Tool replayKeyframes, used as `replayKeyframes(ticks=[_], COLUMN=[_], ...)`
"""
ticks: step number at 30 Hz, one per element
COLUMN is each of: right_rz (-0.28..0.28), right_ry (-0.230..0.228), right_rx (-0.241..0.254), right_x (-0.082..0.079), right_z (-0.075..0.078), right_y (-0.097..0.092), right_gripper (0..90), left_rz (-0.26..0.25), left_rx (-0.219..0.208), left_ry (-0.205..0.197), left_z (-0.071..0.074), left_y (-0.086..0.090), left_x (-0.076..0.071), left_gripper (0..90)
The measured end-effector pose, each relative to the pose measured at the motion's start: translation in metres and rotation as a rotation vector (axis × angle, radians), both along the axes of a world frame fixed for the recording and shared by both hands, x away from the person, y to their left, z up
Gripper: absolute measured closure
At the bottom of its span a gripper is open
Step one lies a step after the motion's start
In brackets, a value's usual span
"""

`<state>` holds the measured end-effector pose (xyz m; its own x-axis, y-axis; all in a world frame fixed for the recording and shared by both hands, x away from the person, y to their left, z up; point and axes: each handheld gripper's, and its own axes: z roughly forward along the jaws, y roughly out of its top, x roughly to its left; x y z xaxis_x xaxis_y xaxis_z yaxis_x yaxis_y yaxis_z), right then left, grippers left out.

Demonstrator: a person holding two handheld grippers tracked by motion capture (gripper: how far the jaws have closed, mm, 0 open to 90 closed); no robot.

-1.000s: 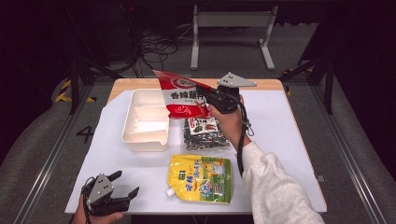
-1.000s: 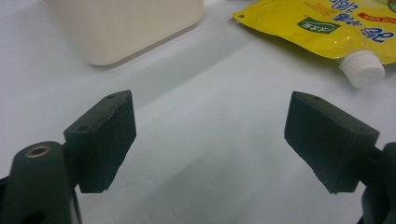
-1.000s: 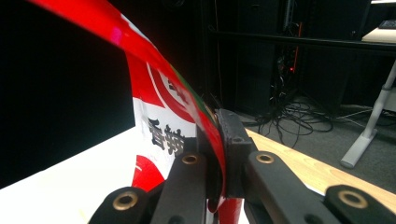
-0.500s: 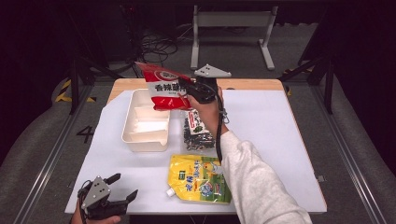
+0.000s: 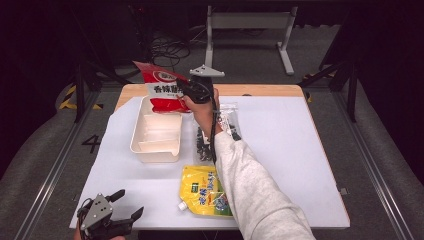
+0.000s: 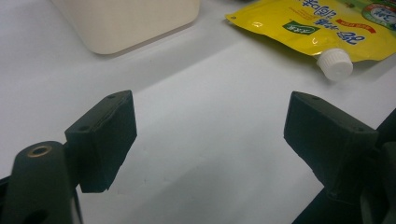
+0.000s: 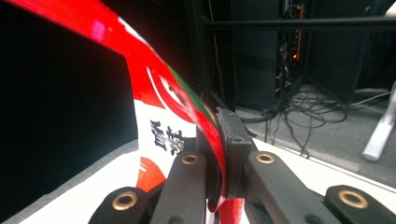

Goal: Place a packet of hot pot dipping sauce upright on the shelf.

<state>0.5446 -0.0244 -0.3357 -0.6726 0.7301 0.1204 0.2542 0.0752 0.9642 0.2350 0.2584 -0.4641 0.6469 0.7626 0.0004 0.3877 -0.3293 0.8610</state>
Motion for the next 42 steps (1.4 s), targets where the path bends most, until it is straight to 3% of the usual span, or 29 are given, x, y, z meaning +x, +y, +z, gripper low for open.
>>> replayKeyframes(ticks=[10,18,23,28,31,35,40,42], right_rz=[0.025,0.041,0.041,0.041,0.054,0.072,0.086,0.088], right_ry=[0.020,0.060,0.054,0.013,0.040,0.071,0.080,0.086], right_rx=[0.010,0.057,0.036,0.007,-0.020,0.036,-0.018,-0.044], right_x=[0.015,0.021,0.022,0.028,0.030,0.032,0.032,0.032], right_z=[-0.016,-0.033,-0.035,-0.030,-0.041,-0.051,-0.046,-0.045], right_y=[0.019,0.023,0.023,0.025,0.031,0.029,0.031,0.032], right_gripper=[87.3,86.8,86.6,85.0,84.3,83.5,82.0,72.0], left_rz=[0.011,0.015,0.012,0.009,0.005,0.005,-0.001,-0.002], left_rx=[0.007,0.015,0.012,0.009,0.011,0.009,0.019,0.026], left_ry=[0.017,0.013,0.009,0.009,0.010,0.009,0.007,0.011], left_z=[-0.001,-0.001,0.000,-0.001,-0.001,-0.002,-0.001,-0.002], left_y=[-0.001,-0.001,-0.001,-0.002,-0.001,-0.001,-0.002,-0.002], left_x=[-0.001,-0.003,-0.004,-0.004,-0.003,-0.004,-0.003,-0.004], left_gripper=[18.2,18.2,18.2,18.2,18.2,18.2,18.2,18.2])
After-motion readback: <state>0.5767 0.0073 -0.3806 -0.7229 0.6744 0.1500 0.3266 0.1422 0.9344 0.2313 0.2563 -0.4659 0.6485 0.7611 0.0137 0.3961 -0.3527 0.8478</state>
